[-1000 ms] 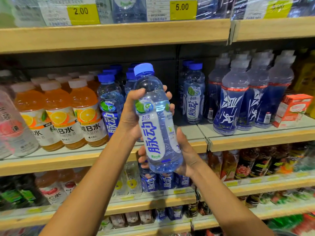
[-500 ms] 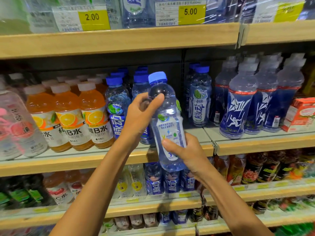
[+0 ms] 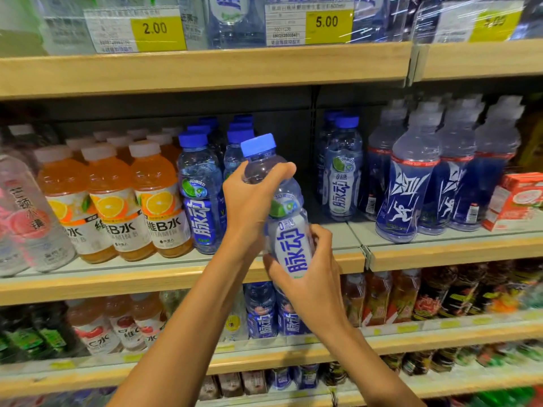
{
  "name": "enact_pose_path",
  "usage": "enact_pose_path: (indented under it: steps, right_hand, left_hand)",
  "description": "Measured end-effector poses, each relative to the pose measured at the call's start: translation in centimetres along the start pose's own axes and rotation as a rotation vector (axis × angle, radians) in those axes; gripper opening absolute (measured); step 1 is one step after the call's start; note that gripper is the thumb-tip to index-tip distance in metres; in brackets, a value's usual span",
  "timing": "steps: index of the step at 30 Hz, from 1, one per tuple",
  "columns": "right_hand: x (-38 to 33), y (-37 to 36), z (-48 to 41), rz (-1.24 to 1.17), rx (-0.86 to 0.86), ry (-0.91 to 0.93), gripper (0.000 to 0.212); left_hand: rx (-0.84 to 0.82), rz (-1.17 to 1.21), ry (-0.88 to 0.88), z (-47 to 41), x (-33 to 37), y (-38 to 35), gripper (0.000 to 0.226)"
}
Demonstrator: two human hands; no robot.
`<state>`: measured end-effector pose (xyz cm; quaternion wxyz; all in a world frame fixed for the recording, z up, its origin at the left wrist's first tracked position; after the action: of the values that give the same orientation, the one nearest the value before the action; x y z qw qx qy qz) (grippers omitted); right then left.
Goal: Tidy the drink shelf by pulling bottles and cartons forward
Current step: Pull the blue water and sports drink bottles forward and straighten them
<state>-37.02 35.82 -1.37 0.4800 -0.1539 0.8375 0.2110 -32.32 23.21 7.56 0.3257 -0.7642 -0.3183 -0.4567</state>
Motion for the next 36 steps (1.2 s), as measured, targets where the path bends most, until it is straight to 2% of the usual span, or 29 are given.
enact_pose_path:
  steps: [2, 5, 7, 10, 11, 14, 16, 19, 21, 22, 25, 28, 31, 34, 36]
  right_hand:
    - [0.5, -0.4, -0.3, -0.225, -0.140, -0.068, 0.064]
    - [0.9, -1.7, -0.5, -0.487, -0.472, -0.250, 0.056]
    - [0.5, -2.5, 0.1, -0.606, -0.682, -0.327, 0.068]
    - [1.2, -3.8, 0.6, -0.798, -0.807, -0.462, 0.093]
    - [0.9, -4.2, 0.8, -0.887, -0.858, -0.470, 0.090]
    - [-1.2, -6.0, 1.4, -1.057, -1.029, -0.428, 0.051]
    - [-2.1, -6.8, 2.0, -1.075, -1.126, -0.399, 0.049]
    - [-1.2, -7.6, 2.0, -0.997, -1.080, -0.442, 0.073]
    - [0.0, -7.0, 1.5, -0.949, -0.974, -0.464, 0.087]
    - [0.5, -6.2, 0.9, -0.907, -0.890, -0.440, 0.085]
    - [-0.2, -3.3, -1.3, -0.704, -0.651, -0.249, 0.041]
    - [-1.0, -1.4, -3.1, -0.533, -0.469, -0.117, 0.023]
    - [-0.5, 0.1, -4.6, -0.484, -0.300, -0.045, 0.029]
    - [0.5, 1.4, -5.9, -0.400, -0.162, -0.006, 0.055]
    - [1.3, 2.0, -7.0, -0.330, -0.098, -0.001, 0.069]
  left_hand:
    - [-0.098, 0.063, 0.090, -0.3, -0.7, -0.4, 0.013]
    - [-0.341, 0.183, 0.196, -0.3, -1.2, -2.0, 0.037]
    - [-0.531, 0.309, 0.246, 0.3, -0.9, -3.4, 0.039]
    - [-0.799, 0.548, 0.326, 1.5, 0.0, -5.6, 0.053]
    - [-0.863, 0.624, 0.342, 1.9, 0.3, -6.2, 0.056]
    - [-0.989, 0.787, 0.377, 2.8, 0.7, -7.6, 0.055]
    - [-1.069, 0.848, 0.396, 3.7, 0.6, -8.1, 0.052]
    - [-1.103, 0.809, 0.386, 4.2, -0.1, -8.2, 0.053]
    - [-1.036, 0.725, 0.374, 3.6, -1.0, -7.5, 0.058]
    - [-0.980, 0.661, 0.362, 3.1, -1.5, -6.9, 0.061]
    - [-0.827, 0.395, 0.316, 1.6, -2.5, -5.0, 0.062]
    - [-0.589, 0.084, 0.265, 0.4, -3.9, -2.7, 0.054]
    - [-0.333, -0.162, 0.046, 0.0, -3.6, 0.4, 0.030]
    - [-0.280, -0.352, -0.197, 1.2, -3.1, 1.9, 0.015]
    - [-0.257, -0.577, -0.392, 2.3, -3.0, 2.1, 0.017]
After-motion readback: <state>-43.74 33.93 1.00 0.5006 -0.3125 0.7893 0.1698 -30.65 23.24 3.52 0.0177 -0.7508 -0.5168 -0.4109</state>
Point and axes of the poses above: each hand's wrist, its own z-axis away from the middle knuckle, its own y-axis out of the back of the hand, x = y × z, the point moved 10 cm from there along -z, towards the middle knuckle, and after that the axes turned 6 degrees about -z, right-handed, at the moved point
